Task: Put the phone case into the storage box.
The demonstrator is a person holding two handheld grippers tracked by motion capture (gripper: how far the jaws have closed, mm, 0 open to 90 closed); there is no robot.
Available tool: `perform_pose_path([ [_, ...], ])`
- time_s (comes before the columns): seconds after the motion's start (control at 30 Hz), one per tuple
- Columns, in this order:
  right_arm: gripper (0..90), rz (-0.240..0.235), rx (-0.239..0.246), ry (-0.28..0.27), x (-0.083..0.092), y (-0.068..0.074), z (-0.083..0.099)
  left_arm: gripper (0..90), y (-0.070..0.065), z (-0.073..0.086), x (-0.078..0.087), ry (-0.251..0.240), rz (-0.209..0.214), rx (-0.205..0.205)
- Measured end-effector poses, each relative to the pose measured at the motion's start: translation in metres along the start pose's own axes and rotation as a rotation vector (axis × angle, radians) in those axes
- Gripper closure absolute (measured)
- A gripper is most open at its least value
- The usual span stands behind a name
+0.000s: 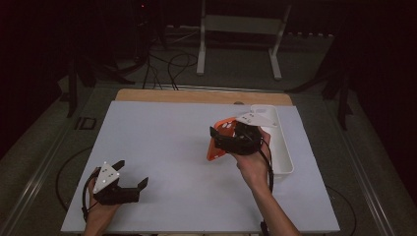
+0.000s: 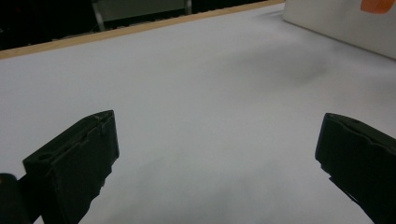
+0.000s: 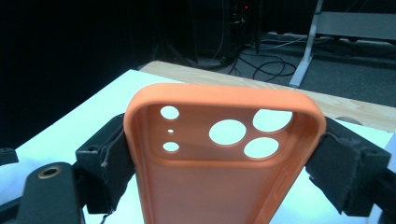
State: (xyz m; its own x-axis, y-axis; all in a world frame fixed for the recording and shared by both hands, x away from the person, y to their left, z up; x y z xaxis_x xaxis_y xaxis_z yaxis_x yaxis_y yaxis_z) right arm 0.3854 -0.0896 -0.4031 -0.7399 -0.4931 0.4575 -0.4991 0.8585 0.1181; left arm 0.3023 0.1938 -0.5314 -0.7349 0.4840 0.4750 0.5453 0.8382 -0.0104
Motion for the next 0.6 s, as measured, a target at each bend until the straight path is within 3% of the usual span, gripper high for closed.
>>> perform_pose_path([
  [0.6, 15.9, 0.031, 0.009, 0.001, -0.0031, -0.0087, -0.0081, 0.4, -0.0002, 0.0001, -0.0009, 0.002, 0.003, 0.000],
])
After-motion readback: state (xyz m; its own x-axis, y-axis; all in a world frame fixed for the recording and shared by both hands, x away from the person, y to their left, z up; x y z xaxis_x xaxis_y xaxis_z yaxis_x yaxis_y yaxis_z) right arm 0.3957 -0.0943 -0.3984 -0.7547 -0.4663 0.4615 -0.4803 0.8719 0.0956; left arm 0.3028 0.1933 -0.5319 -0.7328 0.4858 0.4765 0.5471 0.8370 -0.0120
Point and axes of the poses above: each handheld gripper's, and its own axes: x roughly backward along the jaws, z roughly out of its underside, y roughly to its left, the point moved 9 cm from there along -x, roughly forward along the jaws, and after that the axes turned 3 degrees about y, right-handed, at the moved point
